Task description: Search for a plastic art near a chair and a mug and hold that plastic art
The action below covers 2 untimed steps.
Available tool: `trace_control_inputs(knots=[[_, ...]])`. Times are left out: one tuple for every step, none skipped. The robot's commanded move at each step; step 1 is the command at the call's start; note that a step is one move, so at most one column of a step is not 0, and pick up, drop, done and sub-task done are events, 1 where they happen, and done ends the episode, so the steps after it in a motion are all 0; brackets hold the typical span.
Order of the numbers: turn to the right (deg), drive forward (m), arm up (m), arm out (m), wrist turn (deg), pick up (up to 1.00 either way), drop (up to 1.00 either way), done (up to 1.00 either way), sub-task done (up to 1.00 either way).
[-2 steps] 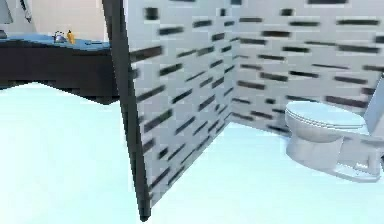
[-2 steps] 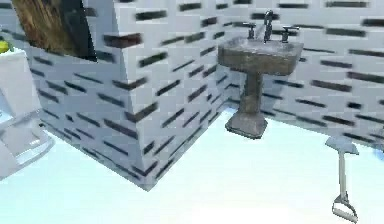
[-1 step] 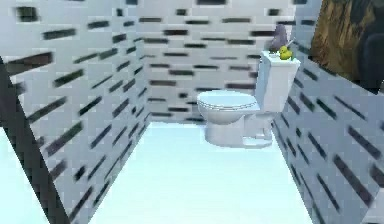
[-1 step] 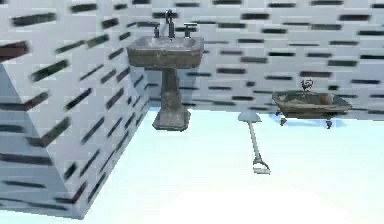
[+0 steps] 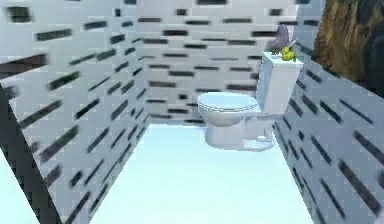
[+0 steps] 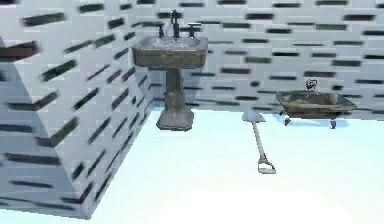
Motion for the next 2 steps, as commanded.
trace_control_inputs(knots=[[-45.0, 0.00, 0.00, 0.00, 0.0, 0.00, 0.00, 0.00, 0.00], [-6.0, 0.00, 0.00, 0.00, 0.0, 0.00, 0.00, 0.00, 0.00]])
